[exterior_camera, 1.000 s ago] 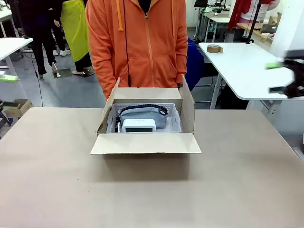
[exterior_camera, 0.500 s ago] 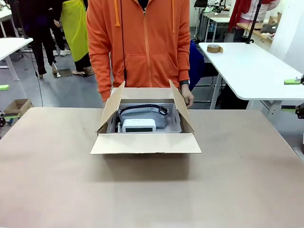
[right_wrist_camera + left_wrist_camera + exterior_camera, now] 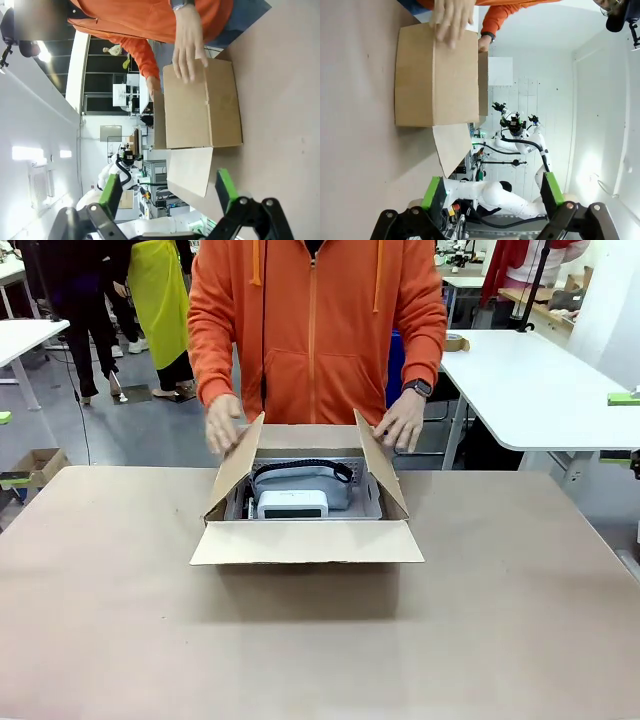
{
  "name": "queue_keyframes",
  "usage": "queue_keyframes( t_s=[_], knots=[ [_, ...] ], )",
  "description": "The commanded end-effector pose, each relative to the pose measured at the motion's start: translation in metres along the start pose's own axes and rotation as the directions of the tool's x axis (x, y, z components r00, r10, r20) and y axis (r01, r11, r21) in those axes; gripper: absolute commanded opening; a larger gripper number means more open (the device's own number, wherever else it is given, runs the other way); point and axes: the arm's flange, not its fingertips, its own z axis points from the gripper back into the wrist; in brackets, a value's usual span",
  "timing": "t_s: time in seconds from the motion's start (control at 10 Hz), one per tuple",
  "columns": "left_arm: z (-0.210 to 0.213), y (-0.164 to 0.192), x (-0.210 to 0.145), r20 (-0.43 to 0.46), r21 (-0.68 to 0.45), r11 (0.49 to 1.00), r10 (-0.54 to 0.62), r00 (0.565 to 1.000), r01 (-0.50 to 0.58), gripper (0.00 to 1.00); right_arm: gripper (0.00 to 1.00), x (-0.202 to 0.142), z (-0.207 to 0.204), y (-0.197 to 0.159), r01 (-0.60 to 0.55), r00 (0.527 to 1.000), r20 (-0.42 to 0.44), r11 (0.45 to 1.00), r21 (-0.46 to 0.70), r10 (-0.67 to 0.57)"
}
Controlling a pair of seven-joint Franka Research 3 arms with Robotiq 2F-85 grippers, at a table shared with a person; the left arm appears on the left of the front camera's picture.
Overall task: Pack the gift set into the box.
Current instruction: Press and hold the closed box until the human finishes sealing it.
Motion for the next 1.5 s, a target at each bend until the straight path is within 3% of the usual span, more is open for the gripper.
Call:
queue_keyframes(
  t_s=[0.0, 1.4],
  knots=[
    [-0.0006, 0.0022, -0.0039, 0.006, 0.001, 1.0, -0.008, 1.0, 0.008, 1.0, 1.0, 0.0013, -0.0028, -0.0016, -0.019, 1.0, 0.012, 0.999, 0.027, 0.019],
    [-0.0006, 0.0022, -0.0039, 0.006, 0.001, 1.0, -0.008, 1.0, 0.008, 1.0, 1.0, 0.0013, -0.0028, -0.0016, -0.019, 1.0, 0.012, 0.999, 0.027, 0.019]
  ],
)
